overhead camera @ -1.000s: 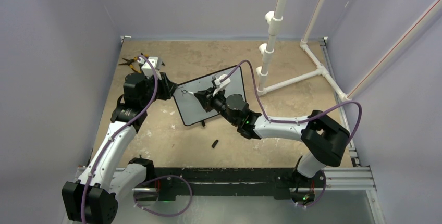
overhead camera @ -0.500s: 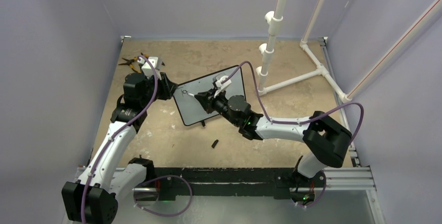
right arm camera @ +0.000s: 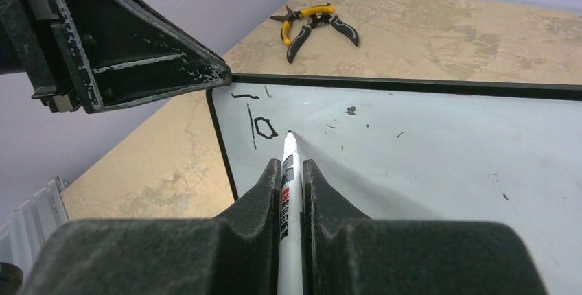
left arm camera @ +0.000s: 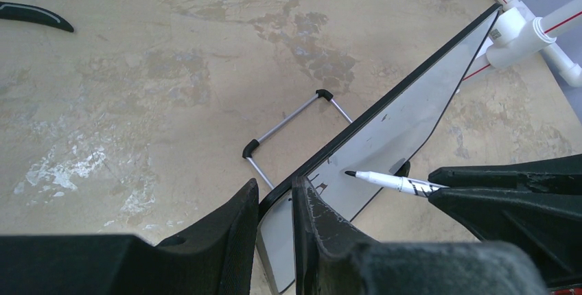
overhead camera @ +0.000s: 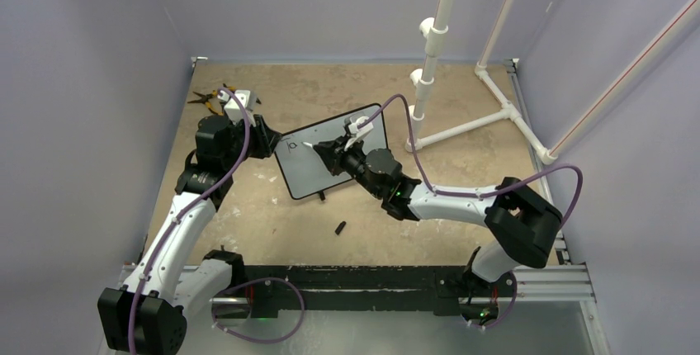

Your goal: Write a sentence on the whiteboard

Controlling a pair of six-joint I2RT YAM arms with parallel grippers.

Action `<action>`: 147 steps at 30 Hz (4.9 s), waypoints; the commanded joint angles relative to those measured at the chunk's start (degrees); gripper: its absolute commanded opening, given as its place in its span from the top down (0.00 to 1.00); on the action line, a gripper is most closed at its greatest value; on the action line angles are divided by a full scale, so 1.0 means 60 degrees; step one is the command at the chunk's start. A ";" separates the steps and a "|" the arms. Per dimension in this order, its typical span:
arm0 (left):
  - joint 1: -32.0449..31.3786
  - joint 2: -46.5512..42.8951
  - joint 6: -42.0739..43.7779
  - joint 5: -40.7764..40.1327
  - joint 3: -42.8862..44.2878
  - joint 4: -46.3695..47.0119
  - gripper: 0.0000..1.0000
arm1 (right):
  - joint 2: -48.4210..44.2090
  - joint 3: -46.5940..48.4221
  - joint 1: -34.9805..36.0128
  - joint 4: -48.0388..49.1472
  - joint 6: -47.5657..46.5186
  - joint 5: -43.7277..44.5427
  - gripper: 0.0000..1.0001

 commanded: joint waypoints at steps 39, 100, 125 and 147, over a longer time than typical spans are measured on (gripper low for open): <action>0.0026 -0.0036 0.0089 0.0124 0.0041 0.0047 0.78 | 0.0044 -0.0209 -0.0321 0.0228 -0.0043 -0.0276 1.00; 0.0034 0.0016 0.0097 0.0086 0.0052 0.0044 0.78 | -0.0289 -0.0582 -0.0483 0.0273 -0.0082 -0.0445 1.00; 0.0026 0.0023 0.0106 0.0119 0.0055 0.0055 0.78 | -0.0056 0.0080 -0.0669 0.0617 0.0039 -0.0582 1.00; 0.0034 0.0049 0.0112 0.0099 0.0055 0.0039 0.78 | 0.0124 -0.0309 -0.0673 0.0231 -0.0432 -0.1393 1.00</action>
